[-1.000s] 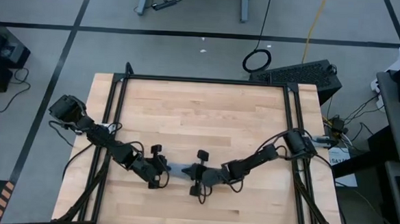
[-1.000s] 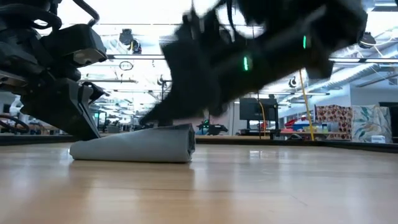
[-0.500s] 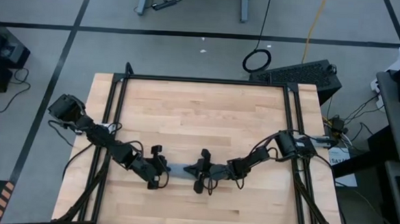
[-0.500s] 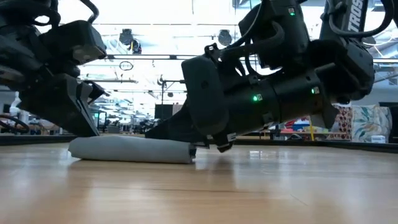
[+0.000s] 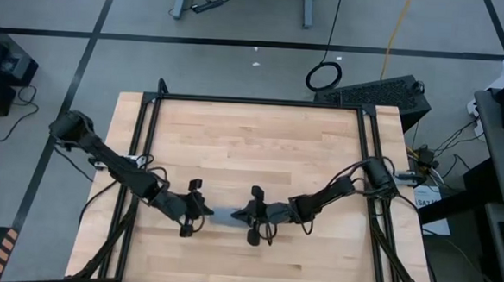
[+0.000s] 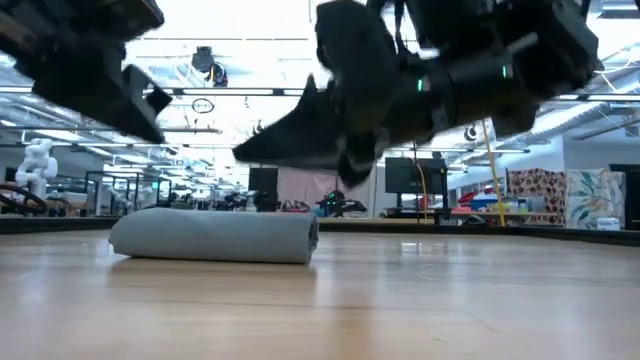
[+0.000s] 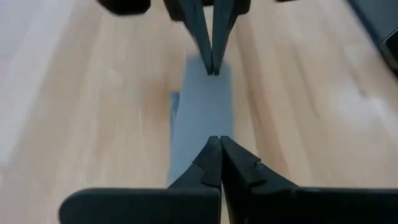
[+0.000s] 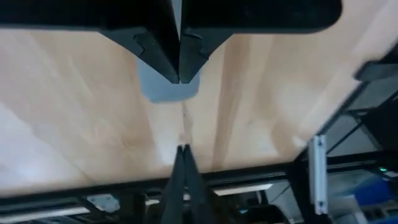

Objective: Roll towel
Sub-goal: Return to Home Position

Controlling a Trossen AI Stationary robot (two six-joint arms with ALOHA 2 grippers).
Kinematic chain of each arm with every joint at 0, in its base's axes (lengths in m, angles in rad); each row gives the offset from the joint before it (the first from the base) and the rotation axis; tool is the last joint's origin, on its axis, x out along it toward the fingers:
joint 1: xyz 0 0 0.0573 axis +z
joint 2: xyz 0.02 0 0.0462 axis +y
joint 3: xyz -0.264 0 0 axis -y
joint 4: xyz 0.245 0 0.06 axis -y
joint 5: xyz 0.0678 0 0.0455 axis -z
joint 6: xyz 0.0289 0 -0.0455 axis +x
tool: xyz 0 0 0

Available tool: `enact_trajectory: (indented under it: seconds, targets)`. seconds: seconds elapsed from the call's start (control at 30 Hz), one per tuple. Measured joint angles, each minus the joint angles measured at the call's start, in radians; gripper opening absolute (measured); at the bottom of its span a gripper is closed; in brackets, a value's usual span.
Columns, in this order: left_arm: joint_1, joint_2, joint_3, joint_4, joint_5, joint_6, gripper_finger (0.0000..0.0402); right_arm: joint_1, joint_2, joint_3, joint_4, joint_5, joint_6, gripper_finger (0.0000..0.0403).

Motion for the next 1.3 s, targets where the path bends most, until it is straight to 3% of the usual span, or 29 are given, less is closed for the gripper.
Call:
enact_trajectory:
  seconds: [0.3, 0.5, 0.77, 0.9, 1.03, 1.3]
  targets:
    - [0.003, -0.185, 0.002, 0.081, -0.123, 0.235, 0.0002, 0.012, -0.348, -0.113, -0.301, -0.077, -0.091, 0.0000]
    - [0.004, -0.224, 0.002, 0.133, -0.202, 0.351, 0.0002, 0.057, -0.660, -0.336, -0.366, -0.118, -0.166, 0.0000]
    - [0.010, -0.207, 0.000, 0.142, -0.246, 0.332, 0.0002, 0.087, -0.977, -0.628, -0.367, -0.110, -0.192, 0.0000]
    - [0.035, -0.189, -0.067, 0.311, -0.230, 0.332, 0.0002, 0.105, -1.074, -0.735, -0.365, -0.112, -0.182, 0.0000]
    - [0.076, -0.154, -0.157, 0.531, -0.147, 0.333, 0.0002, 0.121, -1.138, -0.807, -0.335, -0.114, -0.164, 0.0000]
    - [0.140, -0.144, -0.280, 0.653, -0.104, 0.313, 0.0002, 0.141, -1.182, -0.918, -0.286, -0.166, -0.170, 0.0000]
